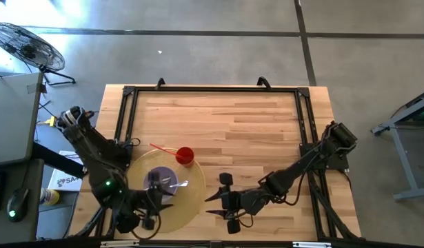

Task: Pick & Place Utensil
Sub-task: Return to Home Position

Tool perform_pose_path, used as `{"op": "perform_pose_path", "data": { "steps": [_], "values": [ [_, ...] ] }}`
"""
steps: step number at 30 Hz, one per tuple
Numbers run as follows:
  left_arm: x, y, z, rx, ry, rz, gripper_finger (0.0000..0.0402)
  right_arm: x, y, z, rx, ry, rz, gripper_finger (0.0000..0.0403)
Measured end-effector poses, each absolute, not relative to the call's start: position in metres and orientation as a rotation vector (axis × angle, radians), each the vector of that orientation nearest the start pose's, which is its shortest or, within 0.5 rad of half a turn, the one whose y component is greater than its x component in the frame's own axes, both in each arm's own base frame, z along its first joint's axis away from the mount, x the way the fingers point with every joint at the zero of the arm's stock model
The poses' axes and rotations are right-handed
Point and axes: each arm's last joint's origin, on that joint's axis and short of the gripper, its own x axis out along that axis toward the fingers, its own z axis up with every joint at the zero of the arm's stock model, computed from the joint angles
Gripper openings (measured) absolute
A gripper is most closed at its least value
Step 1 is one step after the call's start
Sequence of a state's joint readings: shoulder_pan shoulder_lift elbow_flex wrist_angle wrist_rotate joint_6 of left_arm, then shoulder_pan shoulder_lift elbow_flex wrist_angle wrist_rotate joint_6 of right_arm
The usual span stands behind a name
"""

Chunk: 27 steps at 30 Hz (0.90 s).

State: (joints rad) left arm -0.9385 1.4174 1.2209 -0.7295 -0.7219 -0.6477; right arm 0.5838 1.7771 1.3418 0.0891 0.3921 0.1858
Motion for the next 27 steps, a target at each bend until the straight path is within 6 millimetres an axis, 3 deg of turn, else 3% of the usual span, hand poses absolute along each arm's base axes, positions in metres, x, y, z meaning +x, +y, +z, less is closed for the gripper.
{"op": "perform_pose_path", "data": {
  "steps": [4, 9, 19, 27],
  "values": [
    [0.188, -0.222, 0.295, 0.117, 0.575, -0.024, 0.0143, 0.348, 0.217, 0.281, -0.009, 0.323, 0.168, 0.0150],
    [0.202, -0.209, 0.290, 0.127, 0.497, -0.028, 0.0143, 0.347, 0.219, 0.281, -0.012, 0.322, 0.170, 0.0150],
    [0.249, -0.177, 0.319, 0.230, 0.252, -0.095, 0.0143, 0.347, 0.219, 0.280, -0.031, 0.326, 0.157, 0.0149],
    [0.249, -0.122, 0.348, 0.194, 0.204, -0.032, 0.0143, 0.339, 0.230, 0.278, -0.012, 0.347, 0.176, 0.0150]
  ]
}}
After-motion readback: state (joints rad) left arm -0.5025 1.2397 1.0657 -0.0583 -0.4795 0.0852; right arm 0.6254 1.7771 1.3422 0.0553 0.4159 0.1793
